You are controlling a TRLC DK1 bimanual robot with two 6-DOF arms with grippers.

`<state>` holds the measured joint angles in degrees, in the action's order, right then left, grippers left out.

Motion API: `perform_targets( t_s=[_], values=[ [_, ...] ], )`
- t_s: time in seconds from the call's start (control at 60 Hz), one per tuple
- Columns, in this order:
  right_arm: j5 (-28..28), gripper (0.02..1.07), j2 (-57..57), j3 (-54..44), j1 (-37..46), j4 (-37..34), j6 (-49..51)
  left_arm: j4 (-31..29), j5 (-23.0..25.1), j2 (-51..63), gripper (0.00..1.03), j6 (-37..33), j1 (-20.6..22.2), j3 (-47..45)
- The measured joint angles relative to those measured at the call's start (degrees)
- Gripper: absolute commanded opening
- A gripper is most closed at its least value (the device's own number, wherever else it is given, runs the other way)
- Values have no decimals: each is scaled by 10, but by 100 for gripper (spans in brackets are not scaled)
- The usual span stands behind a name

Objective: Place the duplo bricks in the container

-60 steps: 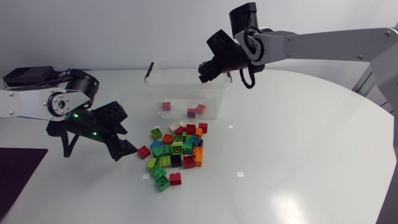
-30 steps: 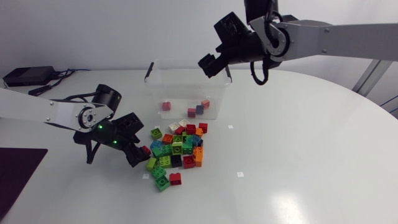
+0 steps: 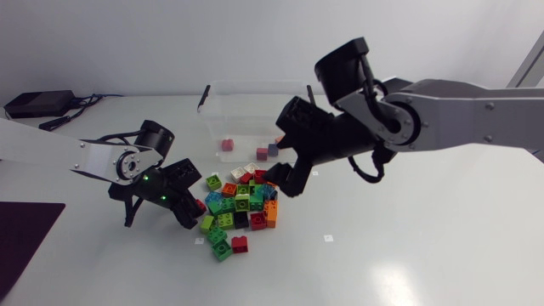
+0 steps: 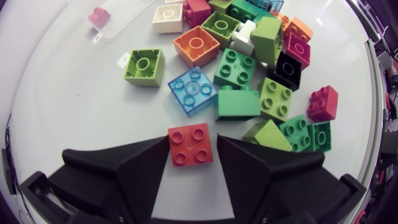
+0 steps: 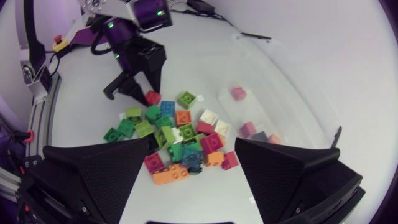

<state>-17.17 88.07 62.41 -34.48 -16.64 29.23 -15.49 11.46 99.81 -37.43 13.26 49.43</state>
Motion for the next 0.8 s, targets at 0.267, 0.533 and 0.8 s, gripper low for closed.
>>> perform_targets(
  t_s=[0.267,0.533,0.8],
  values=[
    [-6,99,24,-17,-69,-38,35,-22,-9,-18,26,0,4,-11],
    [17,92,86,-16,-126,-83,48,-57,-11,-89,26,-1,-8,-15],
    [68,84,146,23,-165,-124,51,-87,-2,-150,26,-1,-26,1]
  ],
)
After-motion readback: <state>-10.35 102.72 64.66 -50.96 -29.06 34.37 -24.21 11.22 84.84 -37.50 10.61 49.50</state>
